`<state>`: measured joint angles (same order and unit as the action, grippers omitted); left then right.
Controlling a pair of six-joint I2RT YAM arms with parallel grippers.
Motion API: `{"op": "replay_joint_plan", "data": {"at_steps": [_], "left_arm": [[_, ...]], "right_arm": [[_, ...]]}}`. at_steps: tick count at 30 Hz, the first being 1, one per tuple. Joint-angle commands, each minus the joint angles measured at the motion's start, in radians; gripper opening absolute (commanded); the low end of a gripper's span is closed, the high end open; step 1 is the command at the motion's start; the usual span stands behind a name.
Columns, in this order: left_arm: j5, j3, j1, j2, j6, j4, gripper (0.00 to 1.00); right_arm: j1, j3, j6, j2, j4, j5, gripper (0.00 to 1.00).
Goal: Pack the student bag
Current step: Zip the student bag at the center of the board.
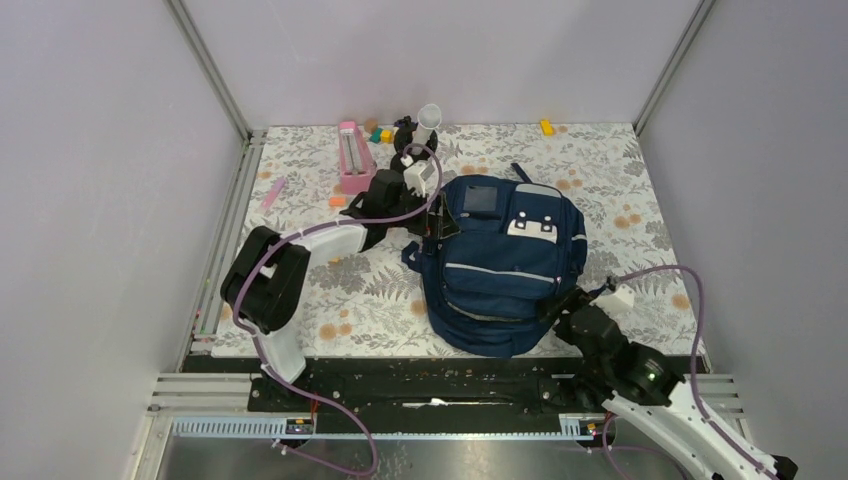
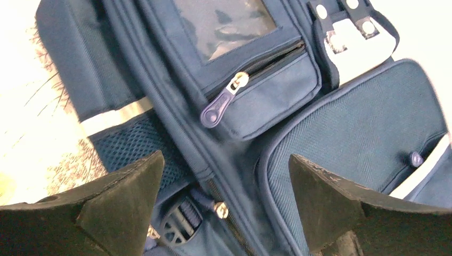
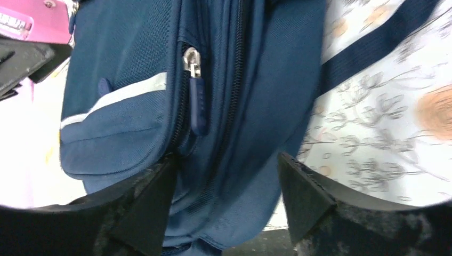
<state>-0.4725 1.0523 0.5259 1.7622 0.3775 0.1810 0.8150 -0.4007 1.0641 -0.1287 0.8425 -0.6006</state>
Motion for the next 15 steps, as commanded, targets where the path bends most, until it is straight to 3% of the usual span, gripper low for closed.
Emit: {"op": "replay_joint_plan", "data": {"at_steps": [1, 3, 9, 15], "left_arm": [[0.023, 0.065, 0.025, 0.047, 0.029, 0.025, 0.91], [0.055, 0.042, 0.032, 0.038, 0.014, 0.019, 0.91], [0.099, -0.105, 0.043, -0.033, 0.031, 0.087, 0.91], [0.151, -0.281, 0.141, -0.122, 0.131, 0.246, 0.91]], "right_arm": [[-0.005, 0.132, 0.064, -0.018, -0.254, 0.083, 0.64], [-0.005, 0.160, 0.082, -0.033, -0.282, 0.052, 0.46], [-0.015, 0.153, -0.056, -0.192, -0.427, -0.097, 0.10], [-0.129, 0.099, -0.194, -0.440, -0.620, -0.014, 0.01]]}}
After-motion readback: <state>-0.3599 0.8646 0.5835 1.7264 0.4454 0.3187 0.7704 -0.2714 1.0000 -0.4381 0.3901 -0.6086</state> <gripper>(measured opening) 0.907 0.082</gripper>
